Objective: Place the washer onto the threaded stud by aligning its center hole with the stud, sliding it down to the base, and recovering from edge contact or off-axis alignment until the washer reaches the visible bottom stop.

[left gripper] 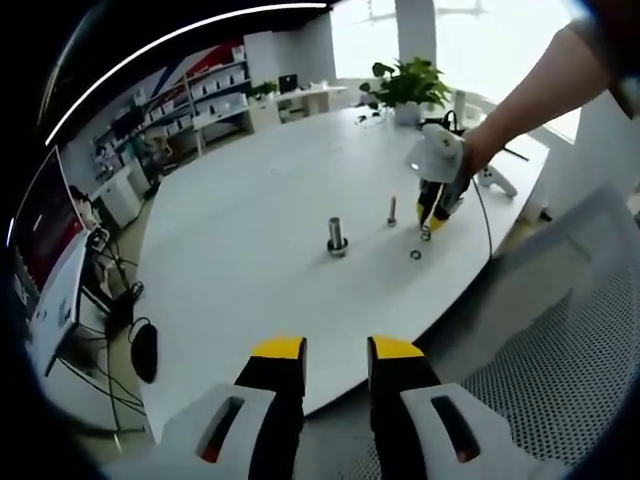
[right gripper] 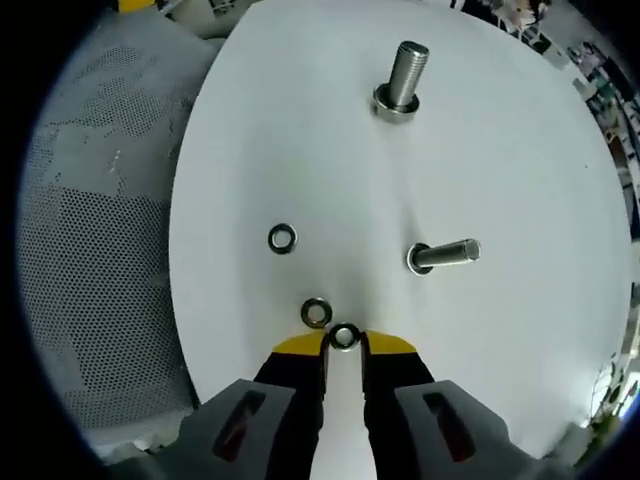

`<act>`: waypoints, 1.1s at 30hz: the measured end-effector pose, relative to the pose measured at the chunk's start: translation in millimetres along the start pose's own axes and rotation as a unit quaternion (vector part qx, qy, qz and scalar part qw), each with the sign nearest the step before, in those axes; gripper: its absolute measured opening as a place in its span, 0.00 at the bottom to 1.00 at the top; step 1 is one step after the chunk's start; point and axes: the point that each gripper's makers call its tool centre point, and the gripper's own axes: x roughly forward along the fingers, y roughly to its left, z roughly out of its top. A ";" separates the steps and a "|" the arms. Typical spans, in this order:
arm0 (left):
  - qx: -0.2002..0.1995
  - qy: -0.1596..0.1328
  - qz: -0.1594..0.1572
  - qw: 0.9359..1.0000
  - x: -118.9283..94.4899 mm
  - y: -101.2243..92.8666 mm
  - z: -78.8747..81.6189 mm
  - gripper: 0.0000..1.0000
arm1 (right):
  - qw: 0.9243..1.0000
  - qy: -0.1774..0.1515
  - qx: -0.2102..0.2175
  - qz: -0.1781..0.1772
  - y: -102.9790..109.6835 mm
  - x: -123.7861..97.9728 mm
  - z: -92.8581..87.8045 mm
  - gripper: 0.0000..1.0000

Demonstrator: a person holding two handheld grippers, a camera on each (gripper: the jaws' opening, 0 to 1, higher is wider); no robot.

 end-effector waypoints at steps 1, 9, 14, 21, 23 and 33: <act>-0.001 -0.001 0.000 1.000 -0.1 0.6 0.1 0.22 | 1.000 0.002 -0.001 -0.001 0.0 0.2 0.3 0.15; 0.001 0.003 -0.002 1.000 0.4 -0.3 -1.8 0.22 | 0.998 0.016 0.056 0.002 -1.6 -0.2 1.5 0.15; -0.002 0.004 0.000 1.000 0.3 0.9 -2.1 0.22 | 0.998 -0.003 0.061 -0.032 2.6 -2.7 1.1 0.15; -0.004 0.004 0.003 1.000 0.3 2.5 -2.4 0.22 | 0.997 -0.034 0.016 -0.062 -0.9 -0.4 0.5 0.14; -0.006 0.004 0.003 1.000 0.3 4.0 -2.2 0.22 | 0.997 -0.036 0.018 -0.062 -2.5 -0.5 0.8 0.14; -0.008 0.005 0.001 1.000 0.9 3.6 -2.8 0.22 | 0.995 -0.056 0.073 -0.048 -6.9 -2.6 -0.7 0.13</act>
